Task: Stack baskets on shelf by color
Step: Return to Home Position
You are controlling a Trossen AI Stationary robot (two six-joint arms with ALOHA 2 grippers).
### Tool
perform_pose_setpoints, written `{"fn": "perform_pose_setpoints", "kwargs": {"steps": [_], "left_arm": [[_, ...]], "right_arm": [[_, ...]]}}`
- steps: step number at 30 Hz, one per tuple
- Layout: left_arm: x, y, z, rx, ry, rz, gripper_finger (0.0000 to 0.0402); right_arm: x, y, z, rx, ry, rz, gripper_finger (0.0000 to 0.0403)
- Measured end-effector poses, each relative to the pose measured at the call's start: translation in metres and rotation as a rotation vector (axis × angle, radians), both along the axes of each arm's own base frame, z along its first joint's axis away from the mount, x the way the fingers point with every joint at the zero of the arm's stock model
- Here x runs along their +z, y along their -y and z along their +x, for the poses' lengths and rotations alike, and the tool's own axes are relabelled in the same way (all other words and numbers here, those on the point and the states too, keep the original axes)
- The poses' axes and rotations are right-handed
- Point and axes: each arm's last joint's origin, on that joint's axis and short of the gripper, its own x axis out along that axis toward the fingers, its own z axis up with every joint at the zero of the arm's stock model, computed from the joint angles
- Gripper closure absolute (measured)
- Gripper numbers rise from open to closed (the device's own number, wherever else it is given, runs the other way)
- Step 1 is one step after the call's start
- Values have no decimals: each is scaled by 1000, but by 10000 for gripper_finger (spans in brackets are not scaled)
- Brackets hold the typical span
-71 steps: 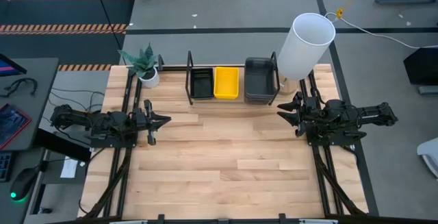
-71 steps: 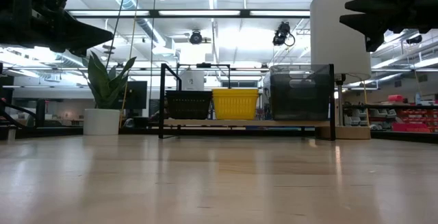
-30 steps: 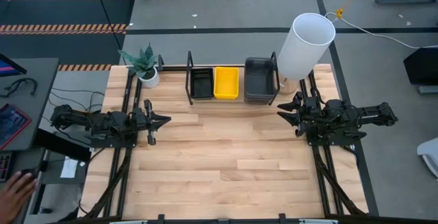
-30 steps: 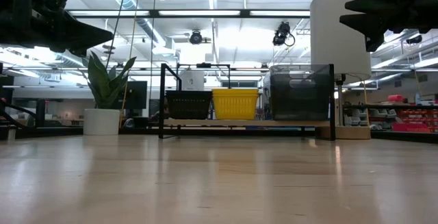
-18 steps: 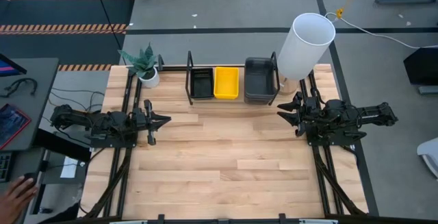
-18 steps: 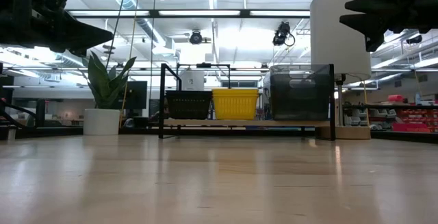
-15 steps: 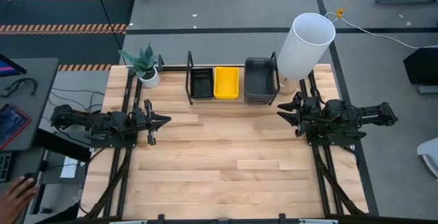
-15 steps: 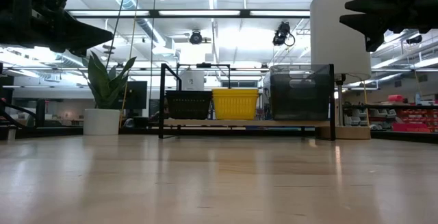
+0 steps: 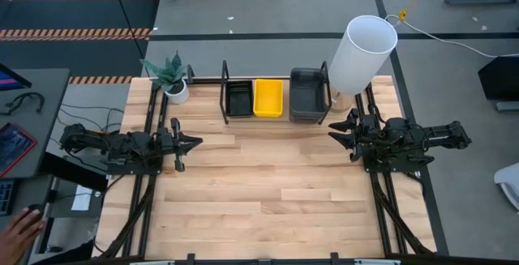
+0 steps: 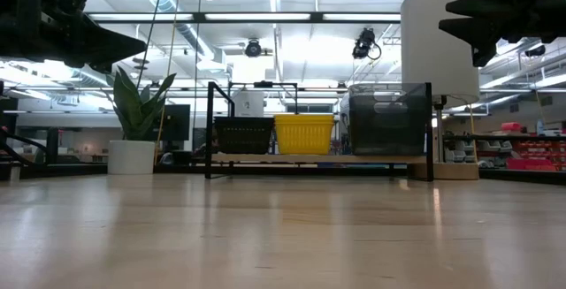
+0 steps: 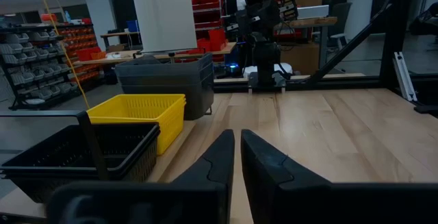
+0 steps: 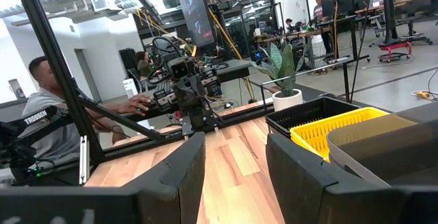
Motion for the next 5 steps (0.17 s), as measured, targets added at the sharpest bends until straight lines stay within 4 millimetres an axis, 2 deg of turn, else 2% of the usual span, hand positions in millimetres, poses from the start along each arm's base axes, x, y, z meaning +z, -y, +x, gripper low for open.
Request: {"fn": "perform_pose_setpoints", "kwargs": {"steps": [5], "left_arm": [[0,0,0,0,0,0,369]], "right_arm": [[0,0,0,0,-1,0,243]]}}
